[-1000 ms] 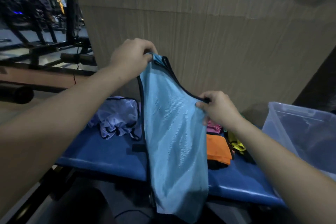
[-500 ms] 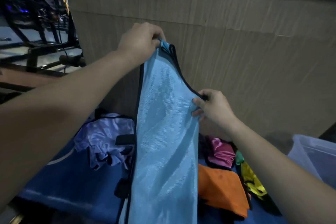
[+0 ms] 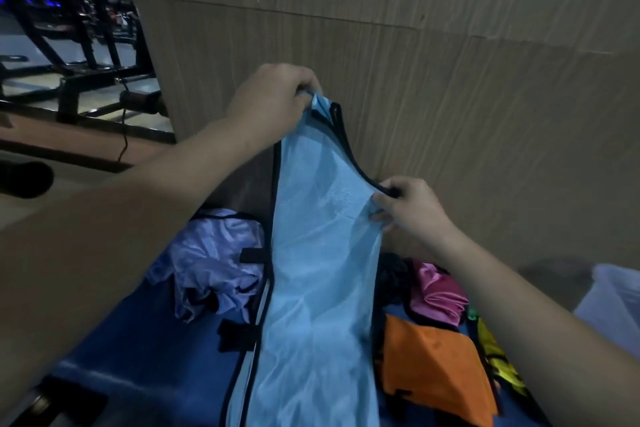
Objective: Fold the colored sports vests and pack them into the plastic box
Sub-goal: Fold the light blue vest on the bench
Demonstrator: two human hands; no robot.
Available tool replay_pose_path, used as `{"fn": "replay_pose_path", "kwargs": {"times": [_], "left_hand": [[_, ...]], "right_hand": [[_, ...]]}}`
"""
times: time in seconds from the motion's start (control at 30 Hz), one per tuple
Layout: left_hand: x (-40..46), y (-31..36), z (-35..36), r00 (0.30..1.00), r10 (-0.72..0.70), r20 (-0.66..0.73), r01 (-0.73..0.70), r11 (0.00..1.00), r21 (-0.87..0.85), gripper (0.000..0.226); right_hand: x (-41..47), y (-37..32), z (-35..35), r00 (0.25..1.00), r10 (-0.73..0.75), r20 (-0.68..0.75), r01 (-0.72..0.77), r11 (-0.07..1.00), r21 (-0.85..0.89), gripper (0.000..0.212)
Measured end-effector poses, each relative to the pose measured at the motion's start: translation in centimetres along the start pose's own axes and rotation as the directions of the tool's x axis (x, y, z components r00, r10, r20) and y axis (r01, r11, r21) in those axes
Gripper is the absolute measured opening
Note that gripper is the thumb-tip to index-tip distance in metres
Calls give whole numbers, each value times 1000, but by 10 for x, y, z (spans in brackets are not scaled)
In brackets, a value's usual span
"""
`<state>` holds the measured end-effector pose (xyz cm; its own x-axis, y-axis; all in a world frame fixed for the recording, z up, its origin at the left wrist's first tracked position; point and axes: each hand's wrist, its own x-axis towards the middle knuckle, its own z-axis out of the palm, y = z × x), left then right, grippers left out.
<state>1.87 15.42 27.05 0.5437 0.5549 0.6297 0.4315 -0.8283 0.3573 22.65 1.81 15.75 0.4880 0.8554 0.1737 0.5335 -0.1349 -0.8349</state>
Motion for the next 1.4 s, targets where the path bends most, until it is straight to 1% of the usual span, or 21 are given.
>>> {"fn": "replay_pose_path", "kwargs": {"times": [0.1, 0.17, 0.27, 0.43, 0.57, 0.67, 0.77, 0.87, 0.97, 1.03, 1.17, 1.23, 1.4], "left_hand": [[-32, 5, 1, 998, 47, 50, -47, 999, 1, 22], [-57, 9, 0, 994, 78, 76, -79, 997, 17, 20], [-95, 14, -2, 989, 103, 103, -105, 994, 13, 19], [-167, 26, 3, 981, 131, 141, -137, 990, 34, 19], [-227, 27, 16, 963, 181, 200, -189, 982, 22, 28], [-270, 29, 26, 953, 242, 183, -256, 965, 54, 25], [-307, 37, 34, 935, 289, 206, -300, 954, 24, 22], [-336, 41, 42, 917, 273, 292, -292, 956, 25, 23], [-361, 38, 56, 885, 245, 396, -291, 955, 59, 16], [-374, 36, 65, 869, 229, 438, -286, 956, 67, 22], [-387, 33, 77, 846, 203, 494, -285, 954, 96, 33], [-390, 31, 81, 837, 183, 516, -279, 953, 114, 32], [-392, 23, 88, 828, 162, 537, -268, 955, 124, 23]], "right_hand": [[-18, 13, 4, 999, 29, 16, -29, 999, -37, 8], [-30, 22, 7, 998, 50, 27, -50, 998, -26, 7], [-45, 36, 12, 998, 44, 53, -41, 997, -60, 6], [-74, 51, 16, 994, -3, 112, 18, 991, -133, 14], [-102, 62, 22, 987, -33, 160, 63, 981, -184, 23], [-121, 73, 29, 968, -89, 233, 150, 954, -260, 26], [-136, 88, 37, 950, -126, 287, 215, 929, -303, 28], [-150, 101, 45, 941, -119, 318, 226, 919, -324, 27], [-158, 109, 48, 932, -122, 342, 249, 900, -358, 18], [-161, 114, 49, 923, -147, 354, 286, 879, -381, 18], [-164, 124, 52, 916, -163, 366, 328, 830, -452, 22], [-166, 123, 52, 919, -131, 371, 322, 792, -518, 19], [-167, 121, 54, 916, -132, 378, 354, 709, -610, 13]]}}
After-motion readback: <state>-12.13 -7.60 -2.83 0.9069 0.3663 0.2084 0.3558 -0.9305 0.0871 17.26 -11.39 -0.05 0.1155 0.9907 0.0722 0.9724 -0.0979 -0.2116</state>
